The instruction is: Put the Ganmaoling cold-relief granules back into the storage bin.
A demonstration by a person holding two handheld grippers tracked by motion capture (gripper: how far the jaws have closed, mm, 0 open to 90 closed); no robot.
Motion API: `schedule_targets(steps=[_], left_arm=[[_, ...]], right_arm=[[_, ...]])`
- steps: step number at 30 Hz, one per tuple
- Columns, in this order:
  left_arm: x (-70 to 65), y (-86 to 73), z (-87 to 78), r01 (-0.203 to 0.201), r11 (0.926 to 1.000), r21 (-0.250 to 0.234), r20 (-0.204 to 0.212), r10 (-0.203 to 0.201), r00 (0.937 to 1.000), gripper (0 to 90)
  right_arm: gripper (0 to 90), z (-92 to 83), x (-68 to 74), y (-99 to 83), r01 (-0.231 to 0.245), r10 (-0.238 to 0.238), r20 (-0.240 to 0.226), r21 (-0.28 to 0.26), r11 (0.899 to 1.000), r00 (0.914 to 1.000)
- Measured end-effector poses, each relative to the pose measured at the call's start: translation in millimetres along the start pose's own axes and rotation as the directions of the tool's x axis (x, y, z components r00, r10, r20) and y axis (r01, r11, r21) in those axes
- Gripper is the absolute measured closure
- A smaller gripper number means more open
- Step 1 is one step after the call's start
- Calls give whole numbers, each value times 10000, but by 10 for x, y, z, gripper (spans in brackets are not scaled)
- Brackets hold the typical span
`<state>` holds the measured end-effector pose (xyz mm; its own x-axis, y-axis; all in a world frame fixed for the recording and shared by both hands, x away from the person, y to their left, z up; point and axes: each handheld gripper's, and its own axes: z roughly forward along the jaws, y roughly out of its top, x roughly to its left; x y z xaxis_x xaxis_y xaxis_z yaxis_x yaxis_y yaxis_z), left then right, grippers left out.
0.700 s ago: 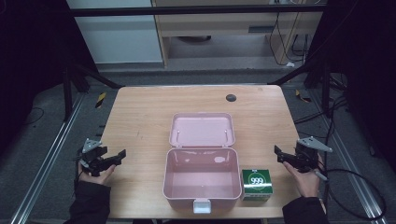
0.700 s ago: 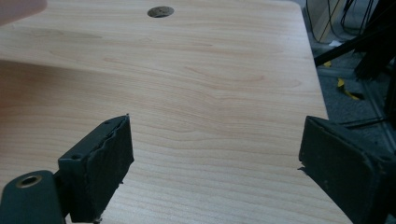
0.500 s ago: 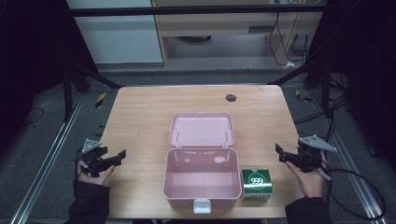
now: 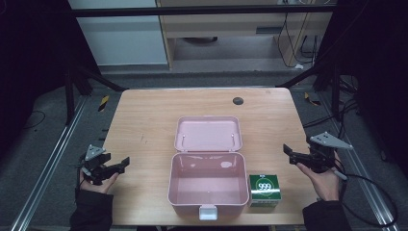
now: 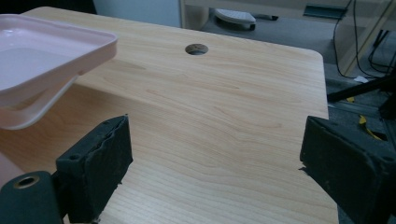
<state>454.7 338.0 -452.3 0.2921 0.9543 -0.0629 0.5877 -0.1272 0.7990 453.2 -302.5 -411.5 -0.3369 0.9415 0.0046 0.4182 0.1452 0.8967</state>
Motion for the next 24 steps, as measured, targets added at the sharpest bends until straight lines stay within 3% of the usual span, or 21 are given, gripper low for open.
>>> schedule_targets(steps=[6, 9, 15, 16, 17, 19, 20, 21, 24], left_arm=[[0, -7, 19, -104, 9999, 60, 23, 104, 9999, 205], [-7, -11, 45, -234, 9995, 190, 71, 232, 9997, 208], [-22, -16, 76, -424, 9985, 348, 154, 419, 9990, 211], [-26, -19, 86, -535, 9978, 384, 136, 530, 9985, 212], [-26, -19, 86, -535, 9978, 384, 136, 530, 9985, 212], [-31, -25, 96, -572, 9975, 417, 188, 565, 9982, 212], [-31, -25, 96, -572, 9975, 417, 188, 565, 9982, 212], [-38, -30, 104, -670, 9968, 442, 168, 663, 9977, 212], [-44, -31, 111, -738, 9962, 466, 196, 730, 9971, 211]], right_arm=[[80, -28, 61, 88, 572, -564, -446, 153, 9982, 9974], [73, -41, 96, 146, 978, -943, -862, 366, 9945, 9918], [76, -45, 140, 196, 1577, -1499, -1225, 569, 9858, 9811], [79, -49, 165, 215, 1789, -1673, -1447, 711, 9813, 9752], [79, -49, 165, 215, 1789, -1673, -1447, 711, 9813, 9752], [79, -53, 197, 235, 2161, -1969, -1782, 957, 9717, 9641], [79, -53, 197, 235, 2161, -1969, -1782, 957, 9717, 9641], [78, -60, 227, 247, 2447, -2196, -1987, 1115, 9632, 9551], [77, -75, 269, 264, 2863, -2524, -2346, 1235, 9501, 9387]])
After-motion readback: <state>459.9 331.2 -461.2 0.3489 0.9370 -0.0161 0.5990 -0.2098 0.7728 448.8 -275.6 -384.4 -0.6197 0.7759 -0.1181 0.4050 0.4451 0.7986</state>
